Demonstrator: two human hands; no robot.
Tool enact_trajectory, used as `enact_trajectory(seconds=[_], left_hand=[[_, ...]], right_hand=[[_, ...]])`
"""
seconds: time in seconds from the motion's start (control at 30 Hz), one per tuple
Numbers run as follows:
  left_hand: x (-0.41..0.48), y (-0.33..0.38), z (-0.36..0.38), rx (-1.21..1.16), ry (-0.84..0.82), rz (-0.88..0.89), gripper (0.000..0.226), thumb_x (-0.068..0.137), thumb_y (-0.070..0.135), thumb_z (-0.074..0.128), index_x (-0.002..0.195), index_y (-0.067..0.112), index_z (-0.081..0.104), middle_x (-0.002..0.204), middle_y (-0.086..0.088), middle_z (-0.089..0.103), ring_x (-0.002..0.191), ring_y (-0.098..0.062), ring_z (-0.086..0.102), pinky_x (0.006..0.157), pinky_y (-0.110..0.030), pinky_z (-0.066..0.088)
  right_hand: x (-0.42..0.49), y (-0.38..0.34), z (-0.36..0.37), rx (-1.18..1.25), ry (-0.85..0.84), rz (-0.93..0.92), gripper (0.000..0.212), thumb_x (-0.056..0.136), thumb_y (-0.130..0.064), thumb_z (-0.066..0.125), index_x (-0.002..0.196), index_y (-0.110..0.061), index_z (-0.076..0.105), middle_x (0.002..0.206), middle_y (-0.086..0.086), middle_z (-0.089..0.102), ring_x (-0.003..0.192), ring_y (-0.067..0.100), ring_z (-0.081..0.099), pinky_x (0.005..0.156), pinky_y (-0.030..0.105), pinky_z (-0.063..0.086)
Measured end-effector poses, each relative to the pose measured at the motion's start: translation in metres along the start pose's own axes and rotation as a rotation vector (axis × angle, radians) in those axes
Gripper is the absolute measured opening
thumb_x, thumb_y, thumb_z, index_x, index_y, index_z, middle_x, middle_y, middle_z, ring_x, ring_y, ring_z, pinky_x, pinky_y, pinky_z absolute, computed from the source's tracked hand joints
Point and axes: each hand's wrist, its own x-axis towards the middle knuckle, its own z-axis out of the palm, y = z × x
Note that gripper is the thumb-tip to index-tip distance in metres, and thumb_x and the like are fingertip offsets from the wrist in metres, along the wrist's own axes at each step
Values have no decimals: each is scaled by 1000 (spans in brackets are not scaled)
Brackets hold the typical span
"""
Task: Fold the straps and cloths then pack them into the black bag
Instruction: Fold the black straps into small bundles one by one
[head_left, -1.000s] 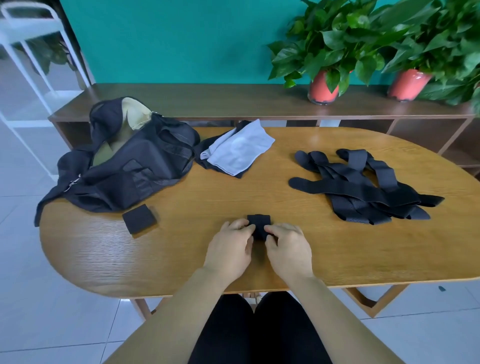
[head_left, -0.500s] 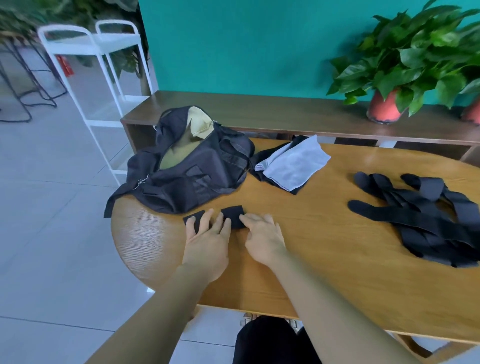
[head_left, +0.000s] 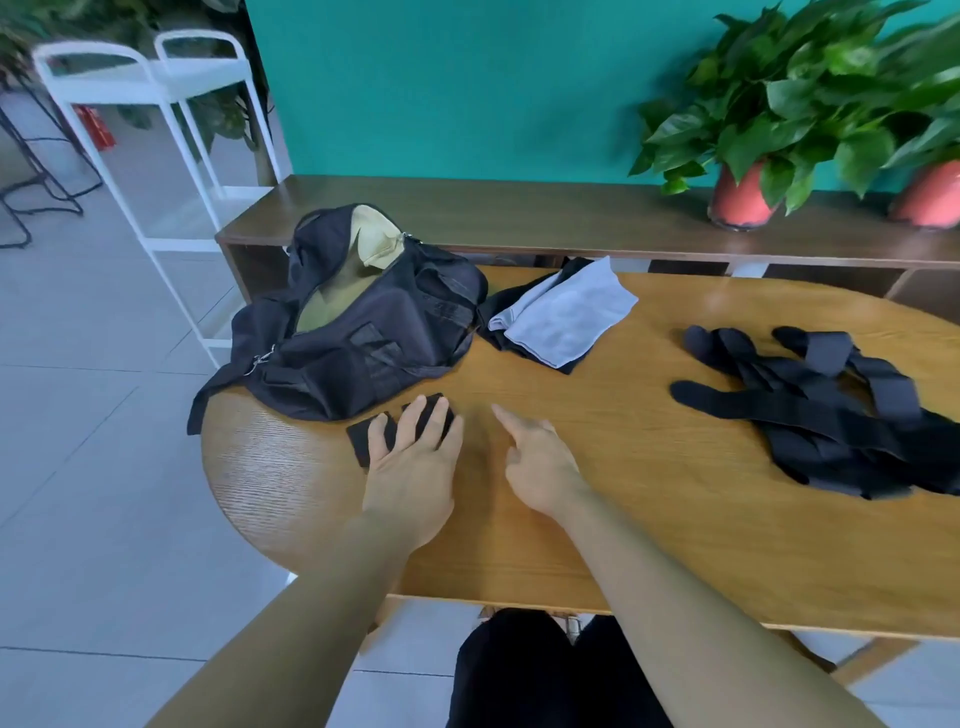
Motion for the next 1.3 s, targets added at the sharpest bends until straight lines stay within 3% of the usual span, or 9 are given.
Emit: enact_trajectory(seconds=[0.2,0.37,0.57,0.73,0.9,1.03,1.3], left_hand=[[13,60,-8,-25,-37,118,73,90,4,38,152,25,6,161,2,-7,146,-23,-14,112,-54,-8],[31,128,-10,-67,-16,253,72,89,3,39,152,24,11,161,1,-5,147,-21,-11,112,-53,-7],[52,209,-11,-132,53,400,61,94,9,42,149,26,20,161,1,3,147,-19,-6,112,-51,-7],[62,259,-12,-144,76,491,57,95,8,41,146,27,24,160,2,8,146,-17,0,111,-49,-1],[72,282,-7,-113,76,534,57,96,10,42,147,28,24,160,4,9,146,-16,1,111,-48,-1],[78,287,-2,-77,42,532,56,98,11,39,149,27,23,160,4,9,146,-15,1,111,-48,-2],[82,275,-1,-31,-8,480,50,102,18,33,150,27,22,160,4,9,147,-15,1,112,-49,-2]], right_hand=[[-32,64,-57,-60,146,74,60,94,-5,37,148,-29,29,132,7,46,114,22,51,85,27,47],[-57,121,-107,-119,303,104,53,95,-8,43,146,-21,36,138,5,48,135,21,33,98,31,43],[-75,178,-155,-136,637,91,38,90,-7,52,126,-16,61,117,6,63,117,21,51,86,30,46],[-79,226,-188,-268,794,166,32,78,-3,63,109,-6,70,99,13,69,104,38,55,79,44,49],[-69,259,-220,-569,516,329,48,86,-30,58,130,-16,50,129,2,53,128,27,31,99,39,29],[-50,268,-226,-648,305,322,56,82,-35,58,132,-19,39,131,2,51,132,28,24,105,44,22],[-41,271,-237,-688,342,303,53,84,-32,59,132,-20,40,125,3,54,127,28,28,101,46,22]])
